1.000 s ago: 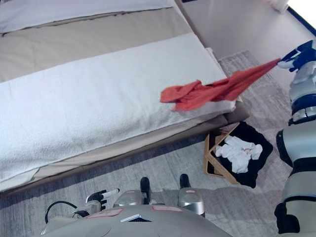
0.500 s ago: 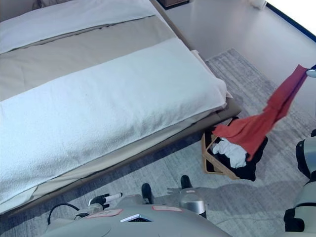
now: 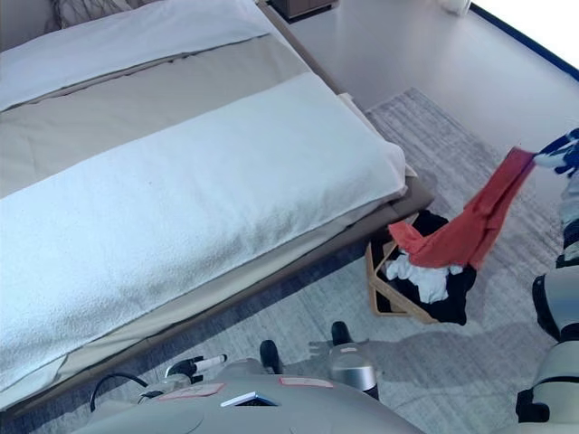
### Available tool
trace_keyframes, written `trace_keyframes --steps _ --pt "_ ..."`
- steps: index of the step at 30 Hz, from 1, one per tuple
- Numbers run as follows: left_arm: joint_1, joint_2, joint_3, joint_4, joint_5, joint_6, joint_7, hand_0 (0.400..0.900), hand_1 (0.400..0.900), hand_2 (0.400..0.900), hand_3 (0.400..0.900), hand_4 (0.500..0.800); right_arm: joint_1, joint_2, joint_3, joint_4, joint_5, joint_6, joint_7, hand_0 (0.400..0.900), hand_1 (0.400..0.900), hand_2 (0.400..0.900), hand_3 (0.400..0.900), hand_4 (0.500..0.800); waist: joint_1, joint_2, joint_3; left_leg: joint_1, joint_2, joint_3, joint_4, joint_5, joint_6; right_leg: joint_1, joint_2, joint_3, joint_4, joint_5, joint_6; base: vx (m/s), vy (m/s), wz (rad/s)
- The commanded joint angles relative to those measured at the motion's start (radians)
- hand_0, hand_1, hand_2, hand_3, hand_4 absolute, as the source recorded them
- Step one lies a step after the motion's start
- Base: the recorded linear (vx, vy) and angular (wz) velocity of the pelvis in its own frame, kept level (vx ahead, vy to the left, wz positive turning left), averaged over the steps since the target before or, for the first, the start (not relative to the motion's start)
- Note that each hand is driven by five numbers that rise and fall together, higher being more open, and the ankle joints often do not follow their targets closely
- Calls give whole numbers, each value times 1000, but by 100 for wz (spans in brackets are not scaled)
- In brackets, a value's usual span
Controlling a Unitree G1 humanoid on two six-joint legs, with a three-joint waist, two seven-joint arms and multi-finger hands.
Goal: Put the clothes on the bed into the basket.
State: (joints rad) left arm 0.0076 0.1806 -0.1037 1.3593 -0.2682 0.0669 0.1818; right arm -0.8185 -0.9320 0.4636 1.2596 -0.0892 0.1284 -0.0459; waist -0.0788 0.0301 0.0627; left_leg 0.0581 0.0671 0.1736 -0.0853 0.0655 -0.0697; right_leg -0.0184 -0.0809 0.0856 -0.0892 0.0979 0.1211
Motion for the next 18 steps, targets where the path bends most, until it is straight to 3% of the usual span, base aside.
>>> trace_keyframes --steps 1,3,4,5,10,18 --pt "-35 35 -54 62 38 -4 -1 900 900 900 900 800 -110 5 19 35 15 -49 -26 400 400 400 400 500 29 -41 2 6 12 -73 -2 -32 -17 2 -68 -75 54 -6 43 -7 -4 10" --pt "-36 34 -59 62 40 -4 -1 900 900 900 900 800 -102 36 31 49 3 -49 -12 400 400 400 400 500 35 -38 6 5 10 -76 -2 -31 -17 5 -70 -80 52 -6 42 -7 -2 8" --pt "-36 34 -58 62 40 -4 -1 900 900 900 900 800 -103 36 32 49 4 -50 -12 508 508 508 508 565 34 -38 6 5 10 -76 -2 -31 -17 5 -70 -80 52 -6 42 -4 -6 6" --pt "-39 34 -61 61 40 -4 -3 900 900 900 900 800 -101 58 30 80 2 -44 -6 900 900 900 900 800 38 -37 9 4 8 -79 -2 -30 -17 7 -70 -83 50 -4 41 4 -9 7" --pt "-50 42 -69 59 38 -4 -13 900 900 900 900 800 -104 107 34 190 -16 -25 34 900 900 900 900 800 51 -41 10 3 8 -93 -2 -29 -17 18 -73 -97 46 -7 40 9 -16 10" --pt "-59 49 -60 59 37 -1 -16 900 900 900 900 800 -93 118 9 234 -26 -12 31 900 900 900 900 800 59 -52 3 3 9 -103 -2 -32 -18 28 -75 -108 37 -5 37 7 -18 7"
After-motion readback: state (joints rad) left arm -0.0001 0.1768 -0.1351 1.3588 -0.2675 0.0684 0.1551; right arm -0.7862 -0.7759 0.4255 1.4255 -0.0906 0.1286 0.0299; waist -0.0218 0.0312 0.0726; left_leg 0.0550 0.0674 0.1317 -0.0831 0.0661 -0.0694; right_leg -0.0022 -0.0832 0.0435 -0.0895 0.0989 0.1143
